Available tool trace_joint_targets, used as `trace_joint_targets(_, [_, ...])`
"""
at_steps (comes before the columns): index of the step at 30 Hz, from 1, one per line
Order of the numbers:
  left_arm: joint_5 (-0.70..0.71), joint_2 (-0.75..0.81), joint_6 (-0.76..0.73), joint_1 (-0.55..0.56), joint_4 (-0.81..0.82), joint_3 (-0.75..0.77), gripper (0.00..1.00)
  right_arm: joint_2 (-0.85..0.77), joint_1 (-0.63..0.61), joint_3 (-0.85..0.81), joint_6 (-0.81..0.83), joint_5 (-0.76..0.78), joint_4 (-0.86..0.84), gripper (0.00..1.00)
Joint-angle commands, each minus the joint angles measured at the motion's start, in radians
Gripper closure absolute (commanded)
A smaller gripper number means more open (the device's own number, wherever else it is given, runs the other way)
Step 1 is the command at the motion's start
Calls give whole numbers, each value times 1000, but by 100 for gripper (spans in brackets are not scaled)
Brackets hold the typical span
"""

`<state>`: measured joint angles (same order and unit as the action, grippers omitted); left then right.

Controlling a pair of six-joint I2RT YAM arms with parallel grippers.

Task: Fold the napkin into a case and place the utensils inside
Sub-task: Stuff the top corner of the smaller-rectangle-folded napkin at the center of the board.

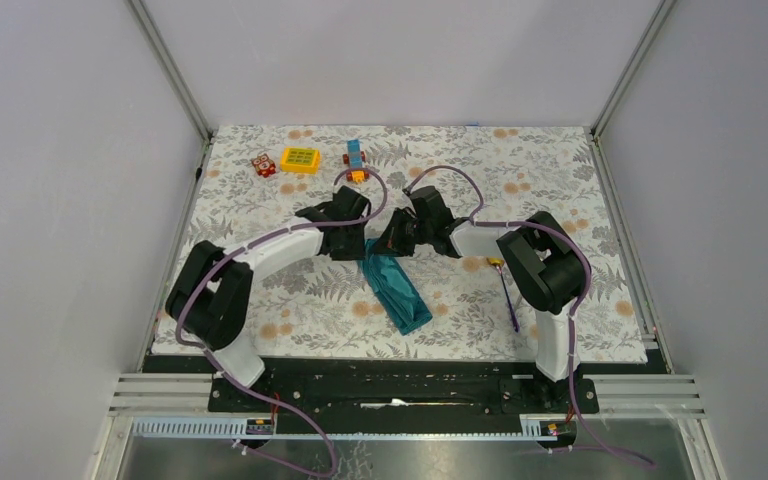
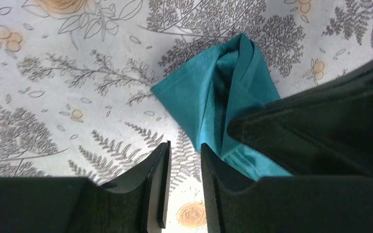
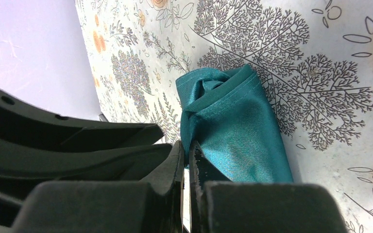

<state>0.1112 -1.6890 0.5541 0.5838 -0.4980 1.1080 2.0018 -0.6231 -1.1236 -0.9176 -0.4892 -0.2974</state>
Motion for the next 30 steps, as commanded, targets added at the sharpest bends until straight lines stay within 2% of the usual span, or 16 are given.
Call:
trace_joint_targets(1, [62, 168, 46, 4, 26, -49, 31, -12, -14, -5, 14, 0, -23, 100])
trace_joint_targets(2, [87, 220, 66, 4, 37, -70, 21, -14, -13, -2, 14, -1, -23, 100])
trace_joint_targets(5, [160, 403, 52, 4, 160, -192, 11, -24, -14, 7, 22, -3, -26, 100])
trace_joint_targets(6, [172, 469, 29, 4, 221, -244, 4, -30, -13, 10, 26, -3, -24, 100])
trace_joint_targets(8, [181, 573, 3, 2, 337, -348, 1, -44, -12, 14, 38, 6, -16, 100])
trace_joint_targets(10, [167, 610, -12, -1, 361, -376, 1, -55, -12, 17, 48, 15, -2, 100])
trace_joint_targets(12, [159, 557, -6, -1, 285, -319, 6, -59, -12, 17, 51, 17, 0, 100])
trace_joint_targets(13, [143, 492, -5, -1, 242, -280, 13, -60, -12, 15, 51, 15, 1, 100])
trace_joint_targets(15, [99, 383, -4, 3, 192, -209, 33, -58, -12, 15, 49, 14, -2, 100])
trace_joint_targets(16, [85, 339, -1, 10, 191, -189, 38, -58, -13, 13, 48, 14, -2, 100])
trace_joint_targets(24, [177, 144, 9, 77, 191, -90, 53, -63, -12, 16, 46, 8, 1, 100])
trace_joint_targets(30, [184, 64, -2, 88, 184, -63, 57, -60, -11, 16, 45, 5, -2, 100])
